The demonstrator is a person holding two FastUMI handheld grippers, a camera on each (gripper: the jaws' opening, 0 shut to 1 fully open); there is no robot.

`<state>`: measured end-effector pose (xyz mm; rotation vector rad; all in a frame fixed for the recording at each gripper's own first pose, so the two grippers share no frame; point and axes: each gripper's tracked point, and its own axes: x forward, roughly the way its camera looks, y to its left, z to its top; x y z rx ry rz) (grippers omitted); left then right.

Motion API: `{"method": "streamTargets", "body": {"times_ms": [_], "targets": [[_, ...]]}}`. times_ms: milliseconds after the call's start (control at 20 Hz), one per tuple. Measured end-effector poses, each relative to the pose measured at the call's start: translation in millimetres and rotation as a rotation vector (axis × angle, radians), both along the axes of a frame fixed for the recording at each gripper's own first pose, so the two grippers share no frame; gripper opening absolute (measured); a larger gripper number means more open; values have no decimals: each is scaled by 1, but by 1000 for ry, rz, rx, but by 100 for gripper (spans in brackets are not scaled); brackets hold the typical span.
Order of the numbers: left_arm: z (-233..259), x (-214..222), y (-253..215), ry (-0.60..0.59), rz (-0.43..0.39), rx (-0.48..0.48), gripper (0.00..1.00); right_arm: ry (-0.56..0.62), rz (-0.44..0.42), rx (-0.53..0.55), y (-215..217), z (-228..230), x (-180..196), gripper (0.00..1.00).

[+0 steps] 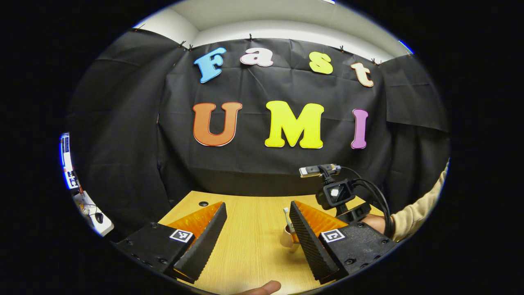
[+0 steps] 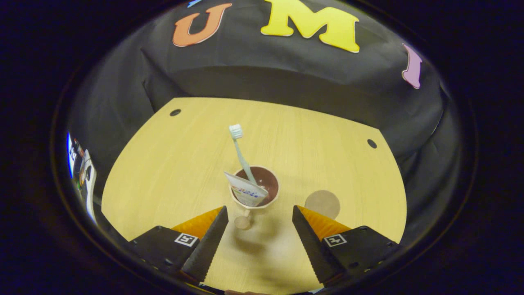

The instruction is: Put the toothbrush and toothpaste on the desktop into the cup, then pick up the cup and place it on the coaster on the desktop.

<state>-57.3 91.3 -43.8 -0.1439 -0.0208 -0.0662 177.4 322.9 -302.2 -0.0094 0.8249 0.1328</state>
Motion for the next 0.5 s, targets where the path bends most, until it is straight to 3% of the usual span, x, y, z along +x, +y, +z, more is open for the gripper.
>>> {"method": "streamTargets", "body": {"times_ms": [250, 300, 400, 500], "targets": [[-19, -14, 20, 29, 47, -19, 98, 222, -29, -13, 9, -42, 9, 96], [-22, -18, 23, 36, 56, -26, 98, 264, -38, -14, 10, -49, 9, 92], [-29, -22, 27, 56, 68, -38, 98, 282, -71, 5, 10, -52, 8, 93], [-32, -23, 27, 61, 73, -41, 98, 278, -58, 27, 12, -49, 3, 87]]}}
